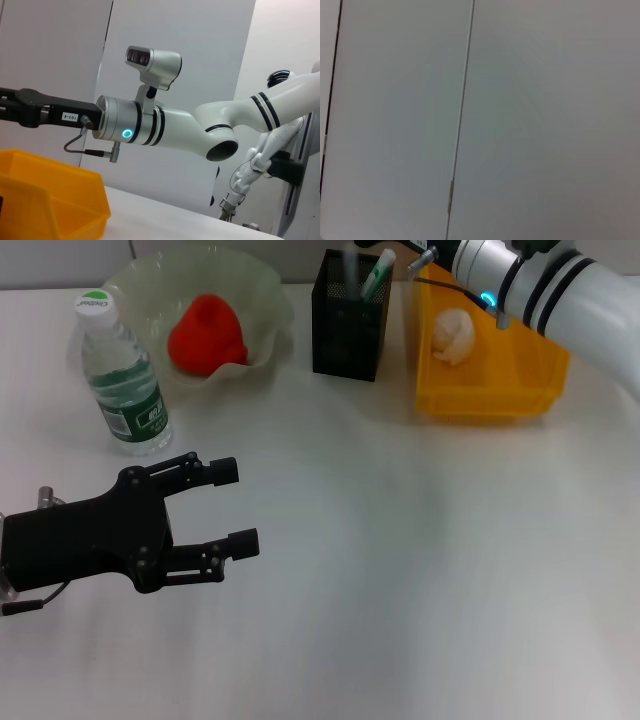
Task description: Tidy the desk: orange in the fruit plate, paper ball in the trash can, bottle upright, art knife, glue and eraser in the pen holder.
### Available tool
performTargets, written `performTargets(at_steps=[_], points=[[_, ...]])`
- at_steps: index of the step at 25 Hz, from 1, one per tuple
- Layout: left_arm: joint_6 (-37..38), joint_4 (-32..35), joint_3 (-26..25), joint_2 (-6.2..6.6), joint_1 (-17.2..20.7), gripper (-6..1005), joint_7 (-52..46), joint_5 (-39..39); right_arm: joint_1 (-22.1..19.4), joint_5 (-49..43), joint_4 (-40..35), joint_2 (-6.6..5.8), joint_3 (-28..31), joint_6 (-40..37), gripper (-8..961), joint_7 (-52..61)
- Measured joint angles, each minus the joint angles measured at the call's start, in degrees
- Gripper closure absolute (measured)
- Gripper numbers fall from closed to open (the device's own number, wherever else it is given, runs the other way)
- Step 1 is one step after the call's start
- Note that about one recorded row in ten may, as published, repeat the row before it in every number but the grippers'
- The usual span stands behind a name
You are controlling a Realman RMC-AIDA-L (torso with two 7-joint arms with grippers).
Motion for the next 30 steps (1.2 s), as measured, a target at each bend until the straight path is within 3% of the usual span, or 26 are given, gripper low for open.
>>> performTargets(at_steps=[9,14,17,21,26,30], points=[[0.23,0.05,-0.01,-0.01,0.0,139,0.13,0.0,-1.6,0.27,-0.52,0.0,0.65,-3.53,389,2.51],[0.28,-0.19,-0.01,-0.04,-0.07,139,0.15,0.0,-11.14,-2.68,-8.35,-0.76,-1.56,-18.05,219,20.65],[0.43,-0.59,0.19,-0.38,-0.23,139,-0.05,0.06,-19.32,-12.06,-17.9,-1.97,-4.8,-28.81,186,32.68],[0.29,-1.29,0.24,-0.52,-0.36,138,-0.24,0.34,-26.07,-28.79,-24.55,-3.04,-4.16,-41.21,187,40.08],[-2.23,-3.76,0.56,-0.55,-0.88,138,0.51,3.39,-29.41,-47.58,-23.68,-3.08,3.06,-46.57,187,40.14],[-3.58,-4.9,0.59,-0.77,-1.11,138,1.2,5.29,-29.73,-51.08,-22.52,-2.75,3.61,-45.04,187,38.2]])
